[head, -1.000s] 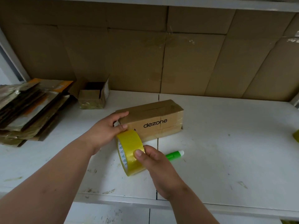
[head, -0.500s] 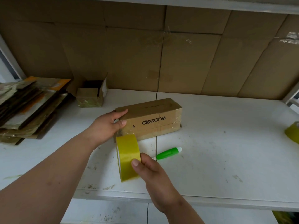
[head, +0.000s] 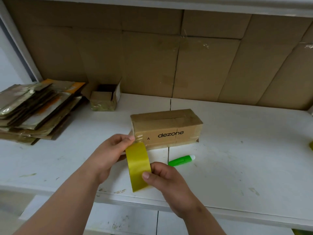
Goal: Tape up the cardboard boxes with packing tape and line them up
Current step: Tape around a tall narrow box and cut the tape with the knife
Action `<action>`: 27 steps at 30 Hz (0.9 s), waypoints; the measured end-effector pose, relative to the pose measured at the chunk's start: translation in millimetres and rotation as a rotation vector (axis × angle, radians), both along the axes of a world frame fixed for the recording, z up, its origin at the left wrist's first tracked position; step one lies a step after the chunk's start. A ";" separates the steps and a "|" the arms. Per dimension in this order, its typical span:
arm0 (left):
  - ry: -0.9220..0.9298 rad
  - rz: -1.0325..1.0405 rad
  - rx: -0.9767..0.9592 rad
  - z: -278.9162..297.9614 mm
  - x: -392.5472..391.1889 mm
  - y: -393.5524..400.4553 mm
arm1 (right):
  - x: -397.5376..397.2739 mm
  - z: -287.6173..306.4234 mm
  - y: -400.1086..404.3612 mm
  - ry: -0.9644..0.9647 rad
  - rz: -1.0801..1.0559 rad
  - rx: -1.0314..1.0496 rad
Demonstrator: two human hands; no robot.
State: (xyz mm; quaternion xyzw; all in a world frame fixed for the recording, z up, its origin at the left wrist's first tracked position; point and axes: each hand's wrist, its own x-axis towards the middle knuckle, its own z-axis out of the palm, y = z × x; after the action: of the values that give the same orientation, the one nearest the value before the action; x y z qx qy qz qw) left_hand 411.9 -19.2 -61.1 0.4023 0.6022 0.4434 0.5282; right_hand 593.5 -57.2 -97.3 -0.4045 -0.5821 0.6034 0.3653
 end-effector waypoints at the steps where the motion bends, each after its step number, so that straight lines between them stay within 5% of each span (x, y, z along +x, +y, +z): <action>1: -0.039 0.002 -0.027 -1.8 1.1 -4.2 | 1.6 0.1 -0.1 -0.007 0.006 0.007; 11: -0.281 0.055 -0.056 -2.9 7.7 -21.3 | 30.0 24.0 10.0 -0.134 -0.020 0.037; 13: -0.301 0.062 -0.051 -2.9 9.5 -23.1 | 40.4 25.1 22.0 -0.365 -0.178 0.165; 16: -0.317 0.058 -0.049 -2.6 11.6 -25.1 | 51.4 15.3 39.4 -0.979 -0.232 0.457; 19: -0.336 0.073 -0.045 -3.9 11.8 -25.8 | 56.5 1.1 48.9 -1.276 -0.160 0.438; 24: -0.351 0.081 -0.062 -4.6 12.1 -24.6 | 58.9 -3.7 58.2 -1.351 -0.160 0.467; 27: -0.341 0.093 -0.089 -5.0 13.3 -21.5 | 59.4 1.2 60.7 -1.157 -0.194 0.487</action>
State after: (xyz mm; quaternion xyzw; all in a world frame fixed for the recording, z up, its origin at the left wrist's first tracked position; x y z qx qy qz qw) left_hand 425.3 -40.8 -66.2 0.2690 0.5408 0.5020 0.6189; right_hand 652.9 3.5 -96.1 -0.6214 -0.7665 0.1016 0.1262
